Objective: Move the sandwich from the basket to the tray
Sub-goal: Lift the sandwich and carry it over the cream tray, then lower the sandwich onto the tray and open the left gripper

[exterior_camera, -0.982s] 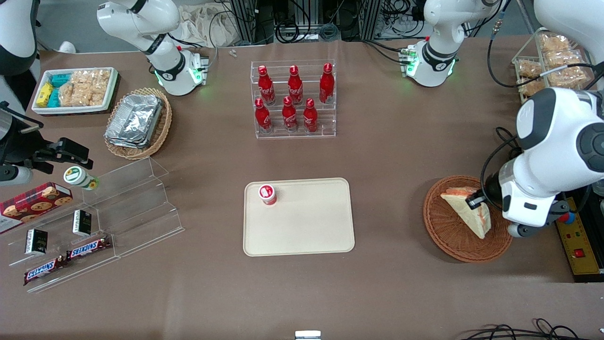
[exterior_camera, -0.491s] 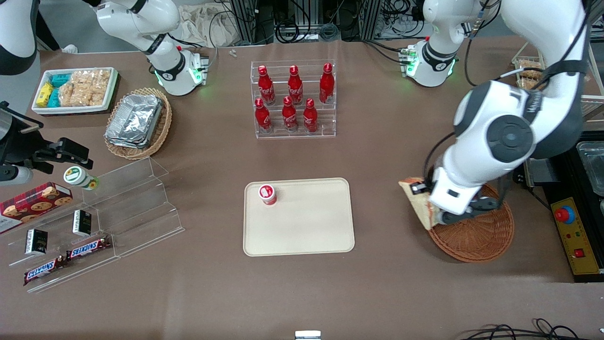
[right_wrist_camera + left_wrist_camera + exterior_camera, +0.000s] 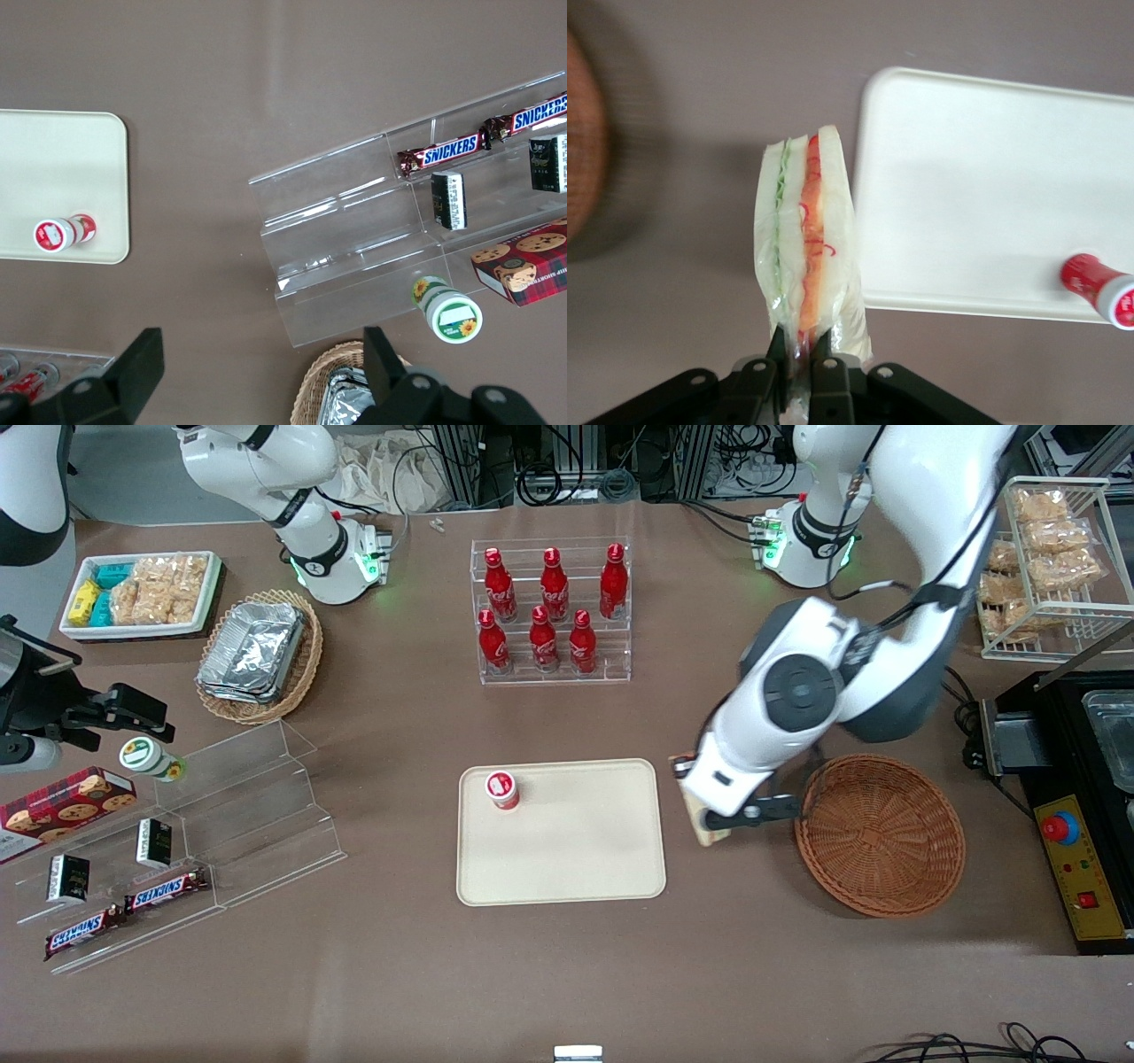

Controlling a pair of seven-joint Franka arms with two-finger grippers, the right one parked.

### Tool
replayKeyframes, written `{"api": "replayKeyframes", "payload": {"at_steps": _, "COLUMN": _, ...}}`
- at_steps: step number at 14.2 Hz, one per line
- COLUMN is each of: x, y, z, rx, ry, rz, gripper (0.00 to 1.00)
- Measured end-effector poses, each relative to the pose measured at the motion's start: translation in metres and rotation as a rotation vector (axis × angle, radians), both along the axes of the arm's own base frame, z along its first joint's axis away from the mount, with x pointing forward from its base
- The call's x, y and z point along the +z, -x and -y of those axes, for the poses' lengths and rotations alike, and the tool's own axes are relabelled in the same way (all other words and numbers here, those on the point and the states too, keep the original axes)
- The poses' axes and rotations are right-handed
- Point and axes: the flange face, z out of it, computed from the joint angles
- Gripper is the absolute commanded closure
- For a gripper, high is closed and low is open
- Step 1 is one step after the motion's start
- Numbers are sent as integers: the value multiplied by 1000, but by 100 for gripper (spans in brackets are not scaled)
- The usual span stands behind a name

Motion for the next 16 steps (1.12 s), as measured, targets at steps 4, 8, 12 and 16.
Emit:
{"api": "replayKeyframes", "payload": {"at_steps": 4, "x": -38, "y": 16, "z": 58, "rx": -34, "ry": 53, "rz": 33, "gripper": 100}}
{"api": "replayKeyframes", "payload": {"at_steps": 8, "x": -85, "y": 12, "z": 69, "rx": -59, "ry": 34, "rz": 71, "gripper": 100}}
{"api": "replayKeyframes", "payload": {"at_steps": 12, "x": -127, "y": 7, "z": 63, "rx": -74, "ry": -3, "rz": 60, "gripper": 91}}
{"api": "replayKeyframes", "payload": {"at_steps": 16, "x": -132, "y": 1, "z": 59, "rx": -65, "ry": 4, "rz": 76, "gripper": 21}}
